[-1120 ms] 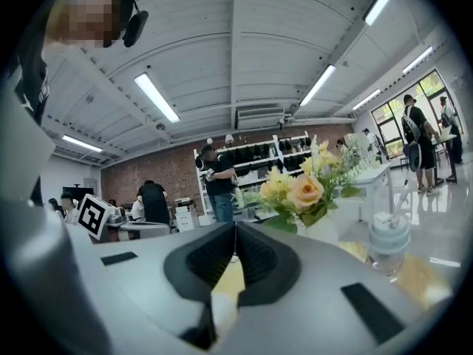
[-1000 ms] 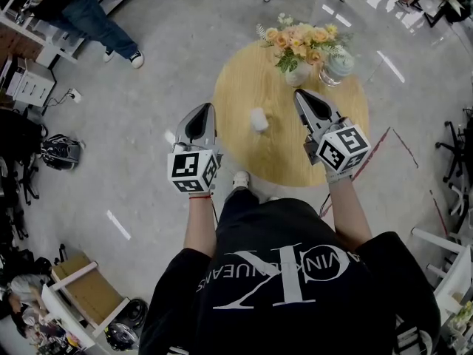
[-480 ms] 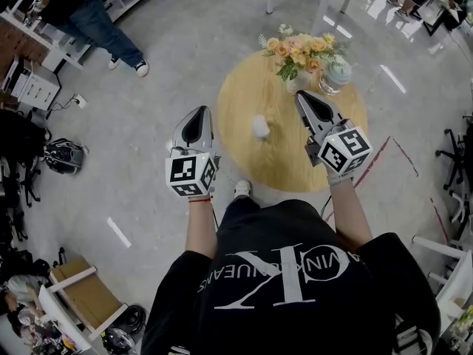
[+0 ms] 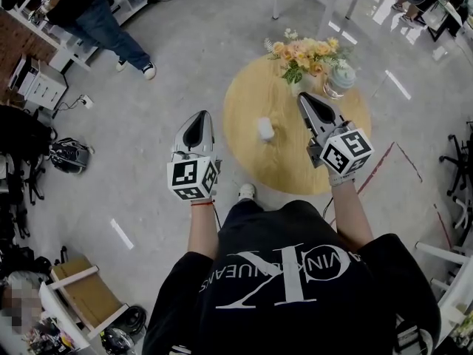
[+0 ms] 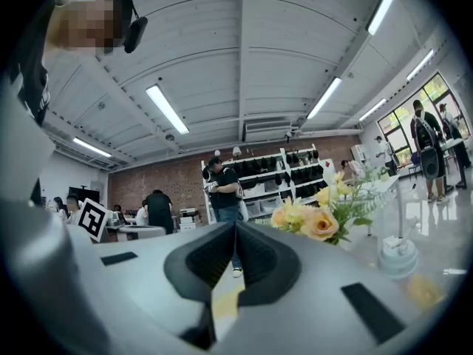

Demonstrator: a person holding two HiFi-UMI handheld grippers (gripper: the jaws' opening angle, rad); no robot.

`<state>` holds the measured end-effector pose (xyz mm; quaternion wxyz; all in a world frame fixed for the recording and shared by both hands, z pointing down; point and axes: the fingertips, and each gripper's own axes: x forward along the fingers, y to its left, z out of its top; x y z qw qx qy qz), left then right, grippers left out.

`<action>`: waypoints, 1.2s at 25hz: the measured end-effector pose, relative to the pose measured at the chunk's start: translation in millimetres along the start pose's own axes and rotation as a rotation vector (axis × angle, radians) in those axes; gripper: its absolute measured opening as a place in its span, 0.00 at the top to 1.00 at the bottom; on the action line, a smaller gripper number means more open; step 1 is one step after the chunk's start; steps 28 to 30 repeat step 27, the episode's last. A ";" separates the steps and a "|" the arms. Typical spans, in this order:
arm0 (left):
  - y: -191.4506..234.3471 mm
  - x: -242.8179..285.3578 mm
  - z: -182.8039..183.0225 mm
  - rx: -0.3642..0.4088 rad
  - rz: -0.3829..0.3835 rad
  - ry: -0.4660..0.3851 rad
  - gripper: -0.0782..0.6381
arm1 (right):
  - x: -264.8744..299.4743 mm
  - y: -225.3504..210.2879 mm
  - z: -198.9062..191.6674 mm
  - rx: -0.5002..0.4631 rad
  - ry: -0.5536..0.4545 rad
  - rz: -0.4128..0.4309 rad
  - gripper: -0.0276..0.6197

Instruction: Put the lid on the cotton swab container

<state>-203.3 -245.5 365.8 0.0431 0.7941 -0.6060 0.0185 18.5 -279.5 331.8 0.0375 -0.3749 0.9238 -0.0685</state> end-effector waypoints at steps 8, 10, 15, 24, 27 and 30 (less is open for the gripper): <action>0.8 -6.4 0.9 0.002 0.007 -0.004 0.88 | -2.5 5.7 -1.0 -0.012 0.001 0.005 0.93; 0.8 -6.9 -0.6 0.001 0.009 -0.003 0.88 | -3.3 5.1 -2.7 -0.012 0.004 0.004 0.93; -0.6 -9.9 -2.4 -0.006 0.011 0.003 0.87 | -6.4 5.1 -4.8 -0.008 0.013 -0.002 0.93; -3.4 -17.8 -8.5 0.001 0.038 0.006 0.87 | -11.6 5.0 -11.8 -0.001 0.035 -0.007 0.93; -3.2 -19.8 -10.9 -0.007 0.040 0.008 0.88 | -12.6 5.2 -13.7 -0.001 0.038 -0.008 0.93; -3.2 -19.8 -10.9 -0.007 0.040 0.008 0.88 | -12.6 5.2 -13.7 -0.001 0.038 -0.008 0.93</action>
